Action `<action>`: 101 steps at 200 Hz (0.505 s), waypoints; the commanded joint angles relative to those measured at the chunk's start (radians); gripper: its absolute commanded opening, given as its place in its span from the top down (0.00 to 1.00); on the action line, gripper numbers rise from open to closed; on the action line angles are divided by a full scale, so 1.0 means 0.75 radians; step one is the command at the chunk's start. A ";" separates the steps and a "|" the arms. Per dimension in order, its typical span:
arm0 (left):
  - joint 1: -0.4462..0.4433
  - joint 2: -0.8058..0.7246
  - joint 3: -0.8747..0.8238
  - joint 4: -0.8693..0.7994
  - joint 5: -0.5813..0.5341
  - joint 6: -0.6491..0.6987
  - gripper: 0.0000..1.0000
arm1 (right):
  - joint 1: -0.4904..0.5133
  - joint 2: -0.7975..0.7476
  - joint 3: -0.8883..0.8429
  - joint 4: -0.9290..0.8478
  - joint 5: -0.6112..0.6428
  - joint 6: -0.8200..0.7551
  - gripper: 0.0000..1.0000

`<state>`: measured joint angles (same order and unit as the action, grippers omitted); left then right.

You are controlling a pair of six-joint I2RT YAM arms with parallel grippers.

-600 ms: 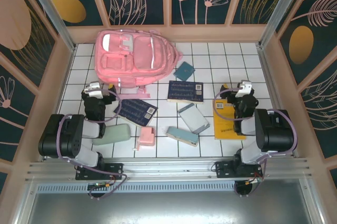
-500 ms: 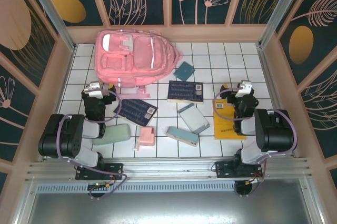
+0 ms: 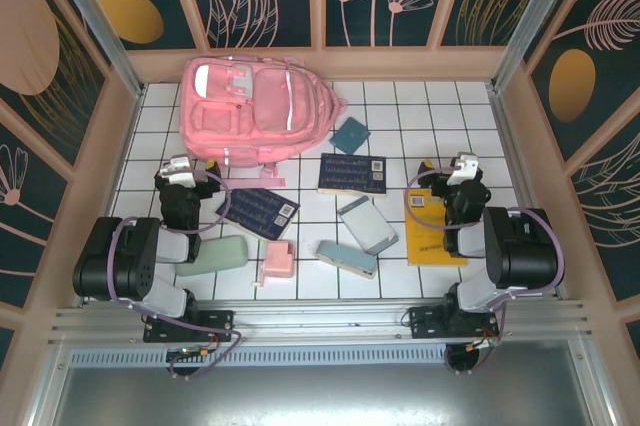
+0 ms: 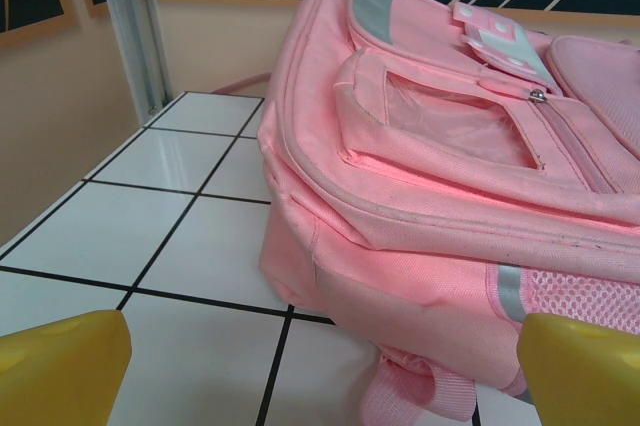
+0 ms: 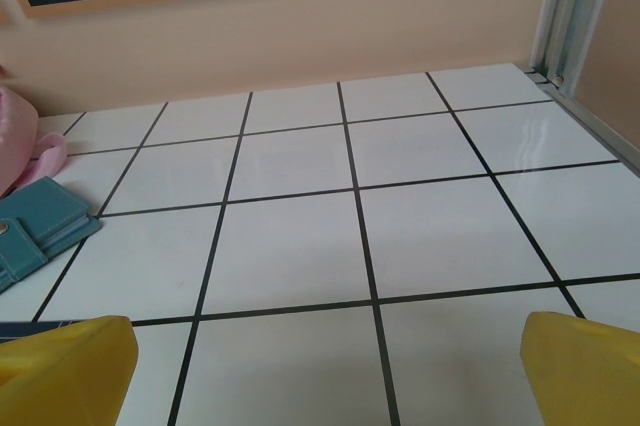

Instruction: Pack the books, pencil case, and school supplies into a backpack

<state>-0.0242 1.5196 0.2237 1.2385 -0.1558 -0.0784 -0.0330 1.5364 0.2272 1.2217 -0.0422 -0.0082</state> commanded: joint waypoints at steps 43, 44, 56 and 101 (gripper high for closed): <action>0.012 -0.059 0.029 -0.014 0.042 0.026 0.01 | -0.007 0.004 0.019 0.011 0.005 0.025 0.01; 0.012 -0.066 0.031 -0.024 0.044 0.027 0.01 | -0.007 0.002 0.020 0.011 0.005 0.025 0.01; 0.006 -0.170 0.080 -0.190 0.040 0.031 0.01 | -0.006 -0.027 0.055 -0.072 -0.032 0.008 0.01; -0.157 -0.607 0.283 -0.633 -0.064 -0.010 0.01 | 0.338 -0.378 0.436 -0.706 0.155 -0.071 0.01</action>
<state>-0.0639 1.2106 0.3641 0.9138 -0.1814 -0.0742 0.0795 1.3769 0.4370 0.8494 -0.0040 -0.0303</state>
